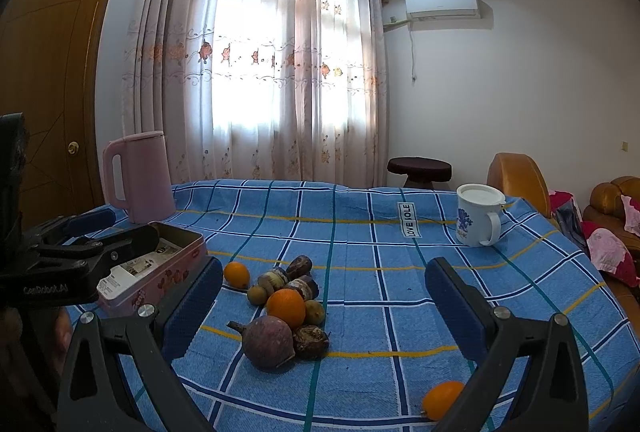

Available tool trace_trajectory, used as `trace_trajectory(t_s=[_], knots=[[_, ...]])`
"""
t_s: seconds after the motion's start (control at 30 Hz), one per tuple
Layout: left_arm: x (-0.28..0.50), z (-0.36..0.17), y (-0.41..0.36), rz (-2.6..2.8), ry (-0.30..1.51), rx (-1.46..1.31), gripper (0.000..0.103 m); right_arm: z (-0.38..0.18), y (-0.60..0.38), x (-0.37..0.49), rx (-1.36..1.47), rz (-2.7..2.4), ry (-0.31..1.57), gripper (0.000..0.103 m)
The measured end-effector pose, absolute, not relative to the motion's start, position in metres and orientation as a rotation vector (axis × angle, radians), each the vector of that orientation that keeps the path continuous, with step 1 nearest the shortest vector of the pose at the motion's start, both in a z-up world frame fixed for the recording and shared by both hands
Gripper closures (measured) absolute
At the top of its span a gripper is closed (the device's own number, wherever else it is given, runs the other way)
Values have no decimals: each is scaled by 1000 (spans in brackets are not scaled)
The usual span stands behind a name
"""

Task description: Organize fruits

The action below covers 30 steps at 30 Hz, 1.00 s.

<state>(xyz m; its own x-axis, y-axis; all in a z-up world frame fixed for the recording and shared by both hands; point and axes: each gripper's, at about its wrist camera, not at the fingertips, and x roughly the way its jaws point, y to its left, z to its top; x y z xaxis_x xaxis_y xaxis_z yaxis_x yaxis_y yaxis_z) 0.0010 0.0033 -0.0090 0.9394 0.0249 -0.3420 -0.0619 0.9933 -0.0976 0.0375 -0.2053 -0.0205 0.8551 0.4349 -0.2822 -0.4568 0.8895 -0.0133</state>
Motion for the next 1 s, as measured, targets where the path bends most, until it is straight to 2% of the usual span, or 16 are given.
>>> trace_trajectory(t_s=[0.77,1.0], knots=[[4,-21,0,41,365,-112,0,-28,-207,41,-85,457,302,1],[15,-41,-19,-5,414,-96,0,-49,-244,42,-101,371,319,1]])
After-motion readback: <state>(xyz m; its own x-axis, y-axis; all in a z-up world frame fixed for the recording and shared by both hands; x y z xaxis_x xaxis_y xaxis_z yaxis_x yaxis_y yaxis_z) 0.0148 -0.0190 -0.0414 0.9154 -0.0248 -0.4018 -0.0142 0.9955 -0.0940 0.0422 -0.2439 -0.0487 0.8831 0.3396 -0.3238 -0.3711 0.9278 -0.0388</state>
